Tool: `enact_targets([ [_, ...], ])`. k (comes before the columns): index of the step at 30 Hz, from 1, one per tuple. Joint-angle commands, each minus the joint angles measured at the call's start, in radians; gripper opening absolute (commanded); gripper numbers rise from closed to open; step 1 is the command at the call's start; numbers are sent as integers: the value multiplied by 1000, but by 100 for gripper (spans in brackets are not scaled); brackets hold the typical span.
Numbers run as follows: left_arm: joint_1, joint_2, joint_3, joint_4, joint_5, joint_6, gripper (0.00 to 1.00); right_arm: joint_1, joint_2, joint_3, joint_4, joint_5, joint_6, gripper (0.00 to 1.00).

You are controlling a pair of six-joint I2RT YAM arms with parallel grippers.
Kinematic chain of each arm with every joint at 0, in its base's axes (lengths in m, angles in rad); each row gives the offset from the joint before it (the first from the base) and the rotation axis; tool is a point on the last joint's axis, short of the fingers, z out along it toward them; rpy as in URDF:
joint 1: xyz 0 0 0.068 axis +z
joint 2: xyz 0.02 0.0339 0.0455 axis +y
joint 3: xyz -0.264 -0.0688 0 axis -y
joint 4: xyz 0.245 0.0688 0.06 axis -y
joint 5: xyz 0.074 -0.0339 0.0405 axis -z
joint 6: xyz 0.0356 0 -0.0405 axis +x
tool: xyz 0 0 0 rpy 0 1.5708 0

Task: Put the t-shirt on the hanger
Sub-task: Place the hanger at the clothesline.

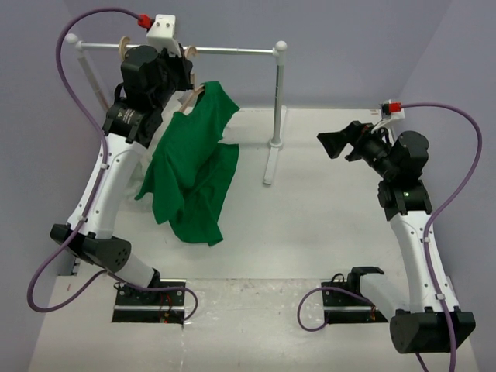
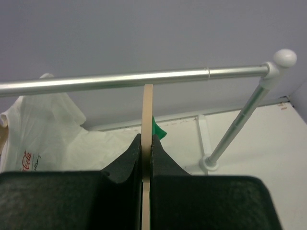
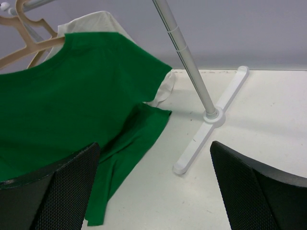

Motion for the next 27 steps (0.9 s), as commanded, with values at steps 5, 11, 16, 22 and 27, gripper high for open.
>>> enact_targets([
  [5,20,109,116,252,-68,-27,0,-6,5,-22,66,-39,18,99],
  [11,22,177,140,338,-134,-19,0,-6,14,-41,91,-44,26,99],
  [16,23,213,112,399,-153,-11,0,-6,27,-51,104,-52,31,99],
  [22,29,223,39,421,-161,-20,0,-6,34,-58,106,-61,38,99],
  [27,40,192,-78,495,-147,-42,0,-6,32,-62,124,-69,43,99],
])
